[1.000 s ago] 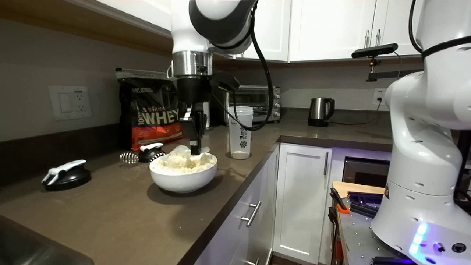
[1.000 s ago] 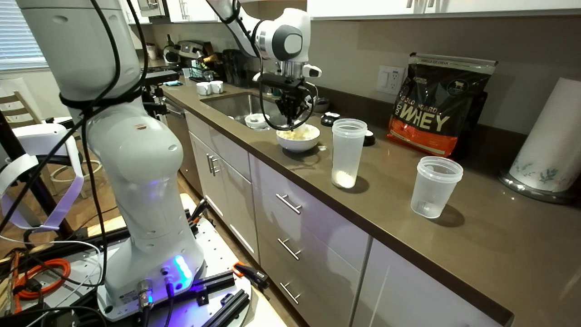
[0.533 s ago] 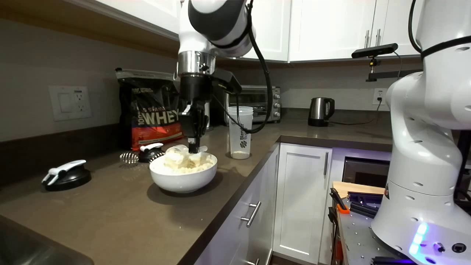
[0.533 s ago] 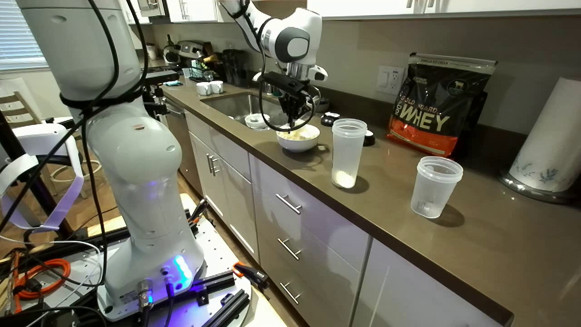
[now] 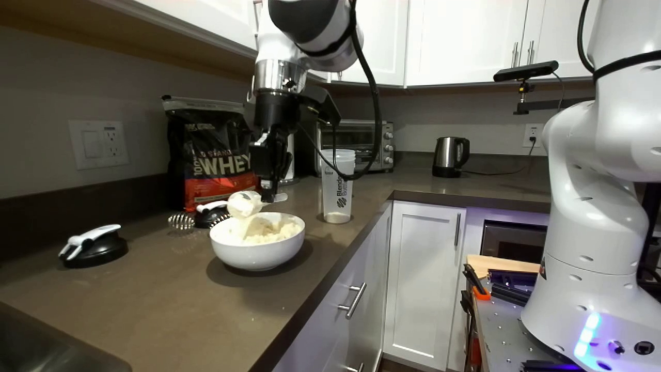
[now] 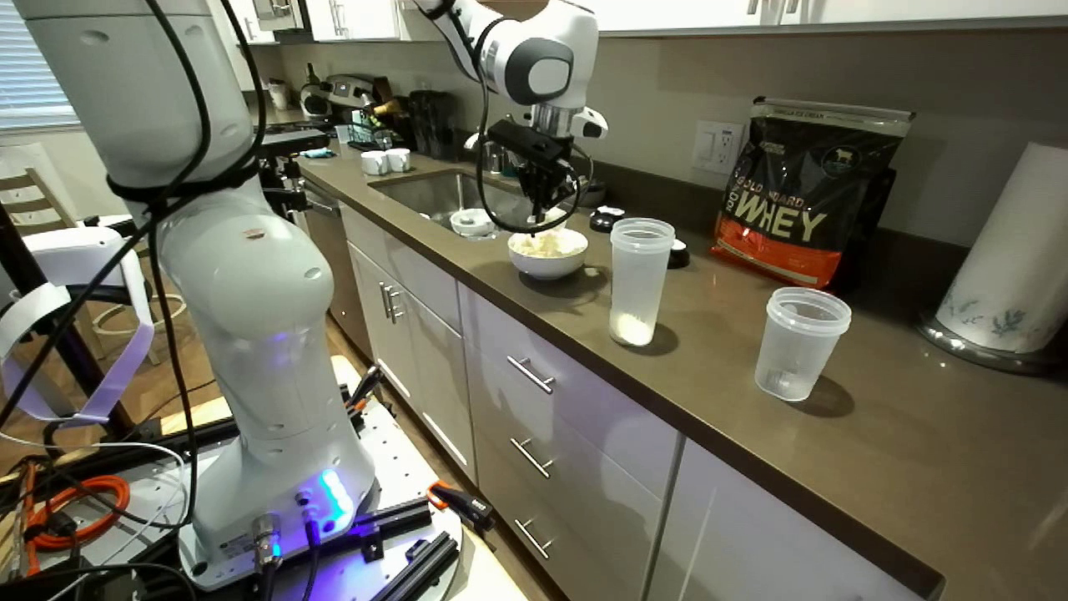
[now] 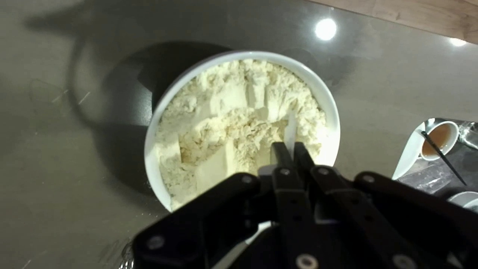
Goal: Pick up the small scoop and scoop some powder from the bowl and put it in the plastic container to the right.
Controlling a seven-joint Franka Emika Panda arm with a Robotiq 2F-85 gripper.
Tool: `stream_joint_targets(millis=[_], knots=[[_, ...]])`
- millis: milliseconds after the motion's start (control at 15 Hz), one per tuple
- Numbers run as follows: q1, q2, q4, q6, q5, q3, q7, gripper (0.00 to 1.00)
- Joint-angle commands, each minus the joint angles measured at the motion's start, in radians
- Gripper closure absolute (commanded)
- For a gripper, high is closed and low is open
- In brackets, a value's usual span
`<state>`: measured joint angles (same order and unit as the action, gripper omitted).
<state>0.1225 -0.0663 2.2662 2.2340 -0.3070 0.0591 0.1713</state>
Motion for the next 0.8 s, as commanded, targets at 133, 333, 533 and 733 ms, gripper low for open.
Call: stream_joint_targets(millis=[133,333,533,733], knots=[[-0.01,-0.088,0.025,-0.047,-0.031,-0.006,0.03,0.97],[-0.01,-0.123,0.03,-0.086,-0.04,-0.018,0.028,0.97],[-0.012,-0.156,0.034,-0.12,-0.053,-0.035,0.023,0.97],[-0.015,-0.18,0.042,-0.129,-0.082,-0.057,0.025,0.97]])
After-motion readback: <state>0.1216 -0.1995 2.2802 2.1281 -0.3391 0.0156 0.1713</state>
